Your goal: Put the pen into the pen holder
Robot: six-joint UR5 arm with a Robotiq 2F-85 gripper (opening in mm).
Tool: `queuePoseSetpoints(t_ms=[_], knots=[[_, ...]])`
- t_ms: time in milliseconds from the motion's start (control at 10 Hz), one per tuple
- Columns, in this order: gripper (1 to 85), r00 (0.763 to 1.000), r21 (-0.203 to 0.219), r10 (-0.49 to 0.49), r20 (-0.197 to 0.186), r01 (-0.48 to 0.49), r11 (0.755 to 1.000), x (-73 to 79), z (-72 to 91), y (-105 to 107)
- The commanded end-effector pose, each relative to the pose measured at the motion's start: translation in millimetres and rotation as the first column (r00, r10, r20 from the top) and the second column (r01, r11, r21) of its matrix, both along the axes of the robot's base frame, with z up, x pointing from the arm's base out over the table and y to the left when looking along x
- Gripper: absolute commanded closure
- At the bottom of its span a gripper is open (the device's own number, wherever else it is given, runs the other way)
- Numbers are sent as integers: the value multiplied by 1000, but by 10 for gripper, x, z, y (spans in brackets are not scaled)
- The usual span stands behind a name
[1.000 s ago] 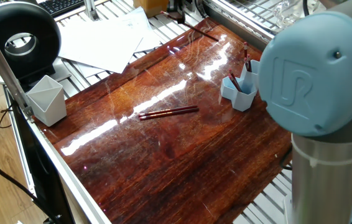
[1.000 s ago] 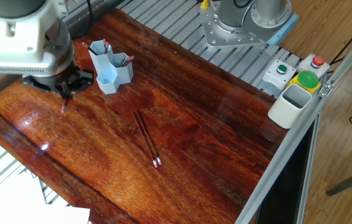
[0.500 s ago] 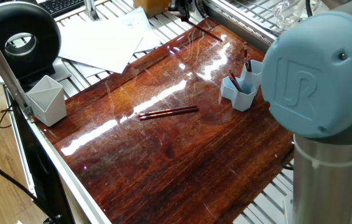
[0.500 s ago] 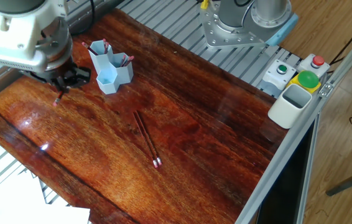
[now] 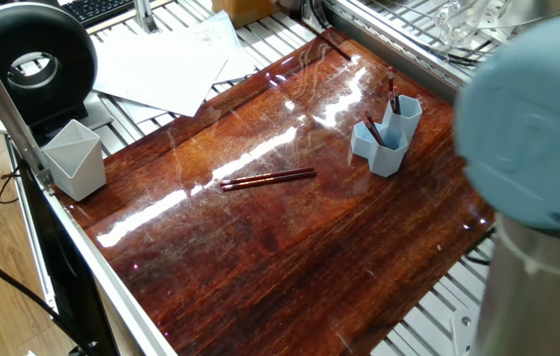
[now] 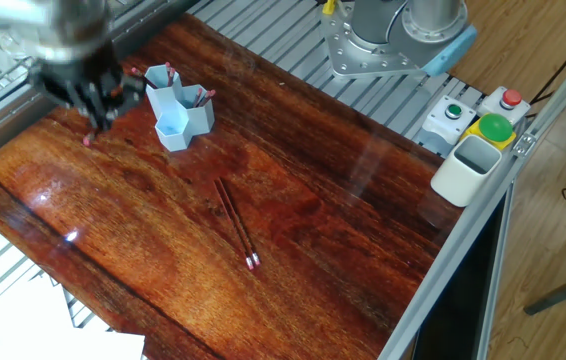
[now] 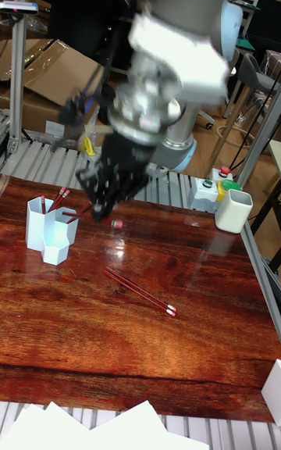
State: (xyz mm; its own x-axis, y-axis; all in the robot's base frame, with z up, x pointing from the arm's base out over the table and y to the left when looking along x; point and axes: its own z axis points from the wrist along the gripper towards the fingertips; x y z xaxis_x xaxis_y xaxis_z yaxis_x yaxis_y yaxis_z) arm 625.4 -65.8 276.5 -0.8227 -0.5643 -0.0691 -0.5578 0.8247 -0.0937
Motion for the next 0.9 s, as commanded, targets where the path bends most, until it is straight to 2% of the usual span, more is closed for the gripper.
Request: queuePoseSetpoints(t_ms=[0, 200, 400, 600, 800], knots=[[847, 978, 163, 56, 203, -90, 982, 60, 244, 104], [847, 964, 156, 99, 248, -141, 978, 70, 129, -60], [847, 953, 158, 122, 277, -170, 973, 66, 25, -139], [847, 959, 148, 107, 262, -149, 978, 42, -25, -187], [847, 972, 130, 61, 226, -92, 987, -25, -63, -287]])
